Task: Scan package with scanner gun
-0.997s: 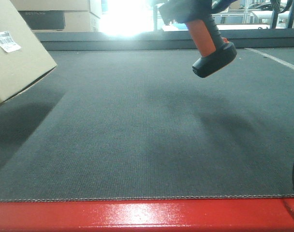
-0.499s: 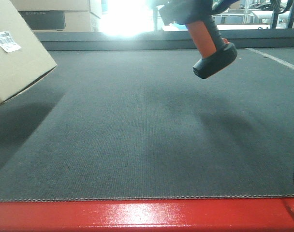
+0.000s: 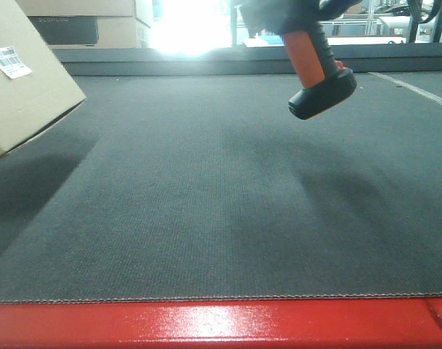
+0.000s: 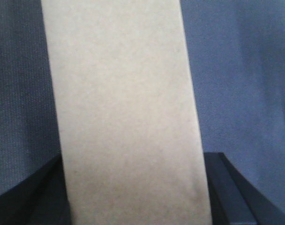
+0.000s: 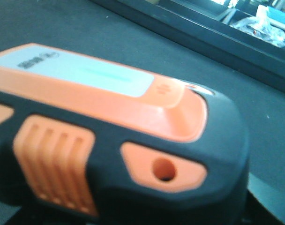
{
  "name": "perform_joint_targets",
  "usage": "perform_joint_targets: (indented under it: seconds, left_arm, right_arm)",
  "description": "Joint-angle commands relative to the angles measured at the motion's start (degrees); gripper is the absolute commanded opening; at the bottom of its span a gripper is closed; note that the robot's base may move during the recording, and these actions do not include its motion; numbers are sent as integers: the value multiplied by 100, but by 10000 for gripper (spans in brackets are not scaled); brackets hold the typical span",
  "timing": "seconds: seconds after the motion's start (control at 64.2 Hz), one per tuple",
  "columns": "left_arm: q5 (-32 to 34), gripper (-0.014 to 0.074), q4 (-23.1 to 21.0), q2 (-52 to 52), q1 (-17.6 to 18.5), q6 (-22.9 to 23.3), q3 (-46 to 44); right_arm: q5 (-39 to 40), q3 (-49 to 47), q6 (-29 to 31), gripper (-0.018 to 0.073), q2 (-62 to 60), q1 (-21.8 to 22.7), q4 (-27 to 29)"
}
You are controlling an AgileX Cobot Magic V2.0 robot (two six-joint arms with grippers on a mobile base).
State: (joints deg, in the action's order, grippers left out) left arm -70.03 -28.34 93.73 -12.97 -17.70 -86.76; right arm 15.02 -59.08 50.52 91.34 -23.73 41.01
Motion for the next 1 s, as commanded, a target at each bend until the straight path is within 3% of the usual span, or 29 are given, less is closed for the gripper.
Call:
perform_joint_targets:
  seconds: [0.0, 0.109, 0.312, 0.53, 0.608, 0.795, 0.982]
  left_arm:
    - [7, -111, -152, -81, 25, 32, -7]
    - [7, -111, -175, -81, 25, 32, -7]
    - [7, -111, -175, -81, 25, 32, -7]
    - [7, -111, -186, -81, 25, 32, -7]
    - [7, -111, -194, -81, 25, 32, -7]
    - [7, -111, -219, -81, 25, 32, -7]
    - [7, -111, -219, -81, 25, 32, -7]
  right_arm:
    - [480, -157, -27, -153, -191, 17, 518]
    - [480, -266, -174, -153, -194, 17, 993]
    - [641, -300, -1219, -153, -194, 17, 1087]
    - [1299, -91, -1300, -154, -173, 17, 1075]
    - [1432, 79, -1606, -155, -173, 17, 713]
    - [1849, 459, -3346, -155, 60, 17, -1211]
    - [2293, 496, -3545, -155, 467, 17, -1415]
